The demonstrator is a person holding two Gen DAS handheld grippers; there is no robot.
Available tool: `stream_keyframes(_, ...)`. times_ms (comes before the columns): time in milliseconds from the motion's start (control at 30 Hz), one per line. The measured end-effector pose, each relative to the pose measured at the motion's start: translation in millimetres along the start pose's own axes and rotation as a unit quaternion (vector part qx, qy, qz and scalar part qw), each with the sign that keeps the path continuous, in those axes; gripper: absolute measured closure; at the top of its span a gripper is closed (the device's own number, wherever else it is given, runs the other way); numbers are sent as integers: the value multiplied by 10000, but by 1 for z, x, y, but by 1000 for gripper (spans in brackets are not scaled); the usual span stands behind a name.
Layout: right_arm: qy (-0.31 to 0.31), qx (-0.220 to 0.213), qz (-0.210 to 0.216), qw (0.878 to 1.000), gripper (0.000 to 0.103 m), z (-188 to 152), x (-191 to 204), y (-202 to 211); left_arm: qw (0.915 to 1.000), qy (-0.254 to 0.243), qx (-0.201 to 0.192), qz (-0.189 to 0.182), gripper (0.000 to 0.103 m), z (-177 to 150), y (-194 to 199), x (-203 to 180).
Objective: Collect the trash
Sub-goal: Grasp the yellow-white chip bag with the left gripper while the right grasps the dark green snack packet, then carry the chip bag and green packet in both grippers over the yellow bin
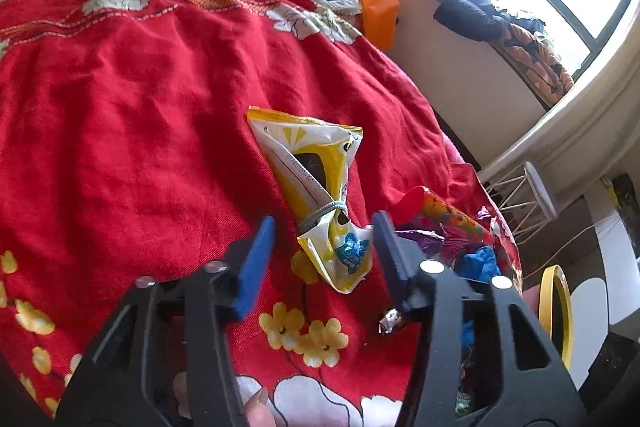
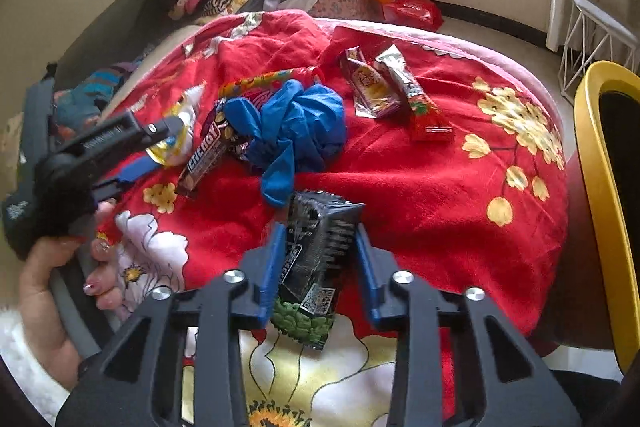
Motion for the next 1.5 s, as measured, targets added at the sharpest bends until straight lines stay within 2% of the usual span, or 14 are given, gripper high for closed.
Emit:
stream_keyframes(33,0,-19,24,10000,78,0,0,2,10000,0,19,1,75,-1,-1,1)
stream_keyframes(233,121,-171,143,9997,80,-2,6,18,10000,-40,-35,-48,88,-2,9,0)
stream_keyframes(267,146,-233,173,9995,80,-2,7,23,10000,-45,-58,-57,93,-1,11,0)
stream_keyframes(867,390,-740,430,9956,82,5,17,64,9965,-456,-509,-483,95,14,69,-23)
stream_keyframes(1167,503,-1104,350,9920,83,19,19,86,9931,-736,-602,-687,95,14,84,-46)
stream_keyframes(1500,395,-1423,163,9889,83,32,0,109,9882,-1004,-607,-987,95,5,95,-76)
Point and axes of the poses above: each gripper's, at about its wrist camera, not at the fingertips, and y roughly against the way its jaws point, x to its left, z to its top, the point moved 8 cm from there along -y, roughly the way its jaws point, and after that the axes turned 6 degrees about -x, right-handed, at the moved point
